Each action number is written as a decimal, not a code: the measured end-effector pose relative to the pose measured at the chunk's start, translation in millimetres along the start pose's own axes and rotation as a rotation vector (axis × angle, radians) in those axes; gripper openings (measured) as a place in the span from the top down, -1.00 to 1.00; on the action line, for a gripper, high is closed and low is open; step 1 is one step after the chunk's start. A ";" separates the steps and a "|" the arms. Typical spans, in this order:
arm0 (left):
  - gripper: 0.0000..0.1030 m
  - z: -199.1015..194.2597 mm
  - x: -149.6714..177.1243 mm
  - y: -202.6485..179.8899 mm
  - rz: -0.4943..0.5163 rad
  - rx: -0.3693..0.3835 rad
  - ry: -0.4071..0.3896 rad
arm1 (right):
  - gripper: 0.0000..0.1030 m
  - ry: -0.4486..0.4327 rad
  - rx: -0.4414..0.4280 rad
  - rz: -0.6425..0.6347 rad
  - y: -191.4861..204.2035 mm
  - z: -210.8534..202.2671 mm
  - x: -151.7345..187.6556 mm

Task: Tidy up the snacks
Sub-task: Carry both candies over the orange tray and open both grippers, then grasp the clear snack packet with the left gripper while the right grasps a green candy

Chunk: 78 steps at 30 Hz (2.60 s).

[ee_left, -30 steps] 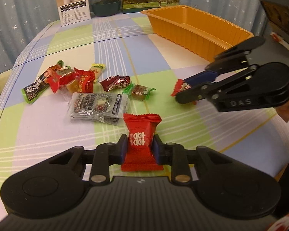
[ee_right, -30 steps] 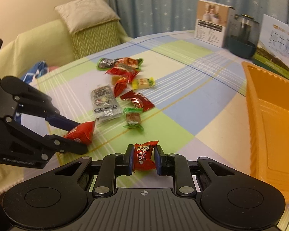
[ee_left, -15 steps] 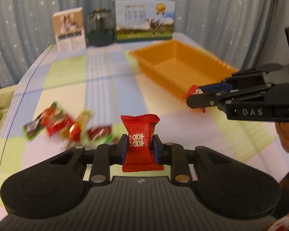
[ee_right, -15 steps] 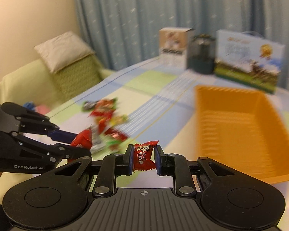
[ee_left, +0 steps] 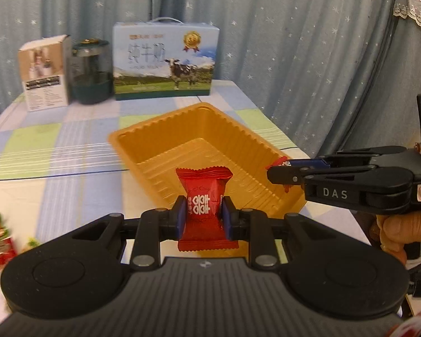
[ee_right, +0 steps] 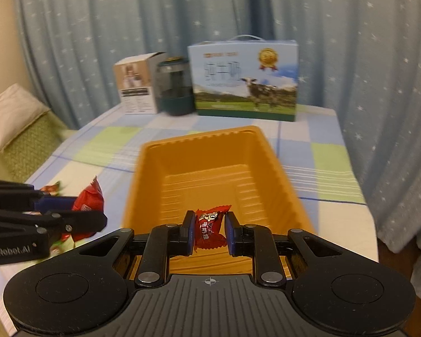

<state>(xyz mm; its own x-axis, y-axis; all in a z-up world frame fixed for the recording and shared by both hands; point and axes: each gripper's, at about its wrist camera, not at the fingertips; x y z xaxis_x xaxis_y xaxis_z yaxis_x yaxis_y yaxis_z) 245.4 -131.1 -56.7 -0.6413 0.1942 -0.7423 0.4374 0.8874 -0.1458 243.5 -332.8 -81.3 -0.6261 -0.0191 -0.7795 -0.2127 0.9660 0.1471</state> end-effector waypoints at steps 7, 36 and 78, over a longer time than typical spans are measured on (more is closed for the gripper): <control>0.44 28.8 1.9 -9.5 0.012 0.011 0.023 | 0.56 0.015 0.016 0.038 -12.5 10.0 0.2; 0.33 -23.2 23.7 22.8 -0.005 -0.138 -0.051 | -0.39 -0.032 0.008 0.136 -6.0 -9.8 -6.6; -0.57 -145.8 135.1 128.9 -0.209 -0.407 -0.003 | -0.39 0.055 -0.213 -0.133 171.7 -6.5 46.5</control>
<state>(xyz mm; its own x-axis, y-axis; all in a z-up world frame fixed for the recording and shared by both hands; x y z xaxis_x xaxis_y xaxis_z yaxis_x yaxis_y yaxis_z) 123.2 70.4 -80.3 -0.6874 -0.0068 -0.7263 0.0152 0.9996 -0.0237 173.0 -169.6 -88.4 -0.6206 -0.1619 -0.7672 -0.4452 0.8782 0.1748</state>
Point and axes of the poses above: each gripper's, at about its wrist camera, not at the fingertips, and z roughly the way its jaws point, y to its left, x to its underside, and after that the axes turned 1 degree about -z, right-handed
